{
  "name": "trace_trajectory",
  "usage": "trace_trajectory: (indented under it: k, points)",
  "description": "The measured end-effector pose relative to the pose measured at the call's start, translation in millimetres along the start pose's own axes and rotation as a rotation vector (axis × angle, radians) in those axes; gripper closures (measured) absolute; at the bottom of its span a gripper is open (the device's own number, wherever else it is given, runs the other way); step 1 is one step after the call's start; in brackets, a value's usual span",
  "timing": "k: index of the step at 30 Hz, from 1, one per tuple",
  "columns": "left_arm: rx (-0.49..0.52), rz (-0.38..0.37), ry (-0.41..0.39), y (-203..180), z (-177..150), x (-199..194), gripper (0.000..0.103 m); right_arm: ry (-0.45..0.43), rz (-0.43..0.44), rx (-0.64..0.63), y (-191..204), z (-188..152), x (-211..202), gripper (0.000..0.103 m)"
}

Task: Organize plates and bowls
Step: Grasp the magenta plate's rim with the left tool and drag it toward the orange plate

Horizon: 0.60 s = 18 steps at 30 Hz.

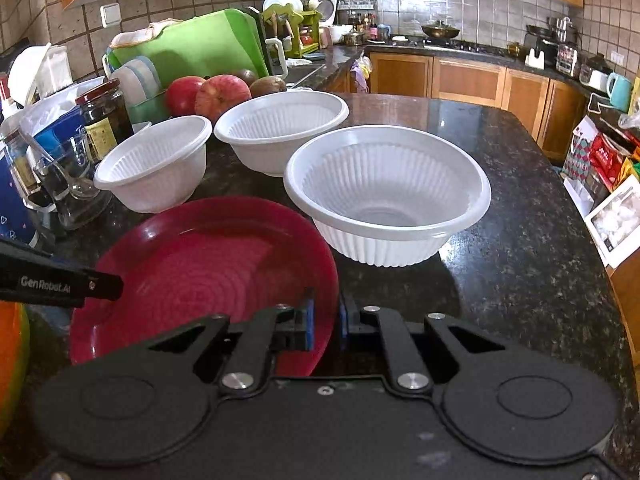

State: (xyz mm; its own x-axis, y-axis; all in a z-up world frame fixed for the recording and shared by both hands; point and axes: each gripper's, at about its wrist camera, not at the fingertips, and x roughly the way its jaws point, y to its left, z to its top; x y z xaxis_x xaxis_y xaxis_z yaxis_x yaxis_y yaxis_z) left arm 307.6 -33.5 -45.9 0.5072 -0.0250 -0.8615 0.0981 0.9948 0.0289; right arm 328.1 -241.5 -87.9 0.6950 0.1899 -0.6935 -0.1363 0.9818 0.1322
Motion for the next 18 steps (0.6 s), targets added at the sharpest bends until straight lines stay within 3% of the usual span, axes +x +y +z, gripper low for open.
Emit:
trace_trajectory:
  k: [3,18]
  points:
    - [0.003,-0.001,0.006,-1,-1,-1,0.081,0.0,-0.006,-0.002,1,-2,-3,0.091]
    - [0.066,-0.084,0.029,-21,-63,-43,0.081,0.031,-0.015,0.025,-12,-61,-77,0.092]
